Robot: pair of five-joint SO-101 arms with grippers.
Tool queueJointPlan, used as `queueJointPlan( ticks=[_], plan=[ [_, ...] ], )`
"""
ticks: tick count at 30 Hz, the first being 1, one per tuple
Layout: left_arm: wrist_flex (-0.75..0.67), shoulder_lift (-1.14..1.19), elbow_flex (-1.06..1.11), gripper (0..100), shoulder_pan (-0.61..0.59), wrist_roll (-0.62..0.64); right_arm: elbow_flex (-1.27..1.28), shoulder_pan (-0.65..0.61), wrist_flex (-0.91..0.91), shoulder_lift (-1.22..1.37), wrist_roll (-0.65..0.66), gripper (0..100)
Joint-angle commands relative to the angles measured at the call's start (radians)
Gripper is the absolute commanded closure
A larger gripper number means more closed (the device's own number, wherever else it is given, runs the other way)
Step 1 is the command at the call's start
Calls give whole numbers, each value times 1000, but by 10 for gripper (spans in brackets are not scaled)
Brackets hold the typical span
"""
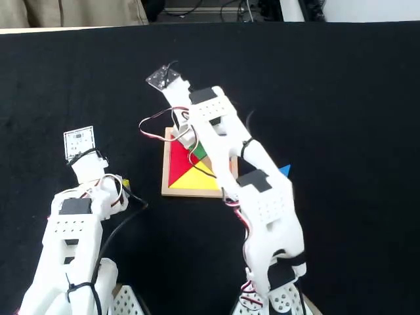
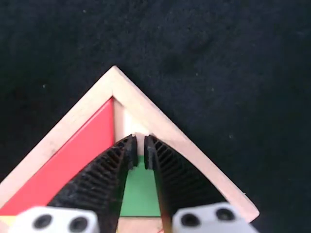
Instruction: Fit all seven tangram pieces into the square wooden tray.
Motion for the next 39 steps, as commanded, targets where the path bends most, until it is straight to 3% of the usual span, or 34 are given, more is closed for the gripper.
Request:
queueJointPlan(
  ticks=[1,10,16,23,29,33,39],
  plan=[
    [-18,-17,-7,812,12,-5,-120,23,81,16,-11,971],
    [-18,-17,-7,812,12,-5,-220,20,198,42,-18,971],
    [-18,-17,-7,812,12,-5,-308,34,373,-110,-18,988],
    [-18,-17,-7,812,12,-5,-202,210,523,-380,-18,988],
    [-18,-17,-7,812,12,-5,200,422,367,-611,5,988],
    [-18,-17,-7,812,12,-5,545,486,170,-802,84,988],
    [-12,-17,-12,809,21,-15,949,578,-63,-1064,83,987]
  ],
)
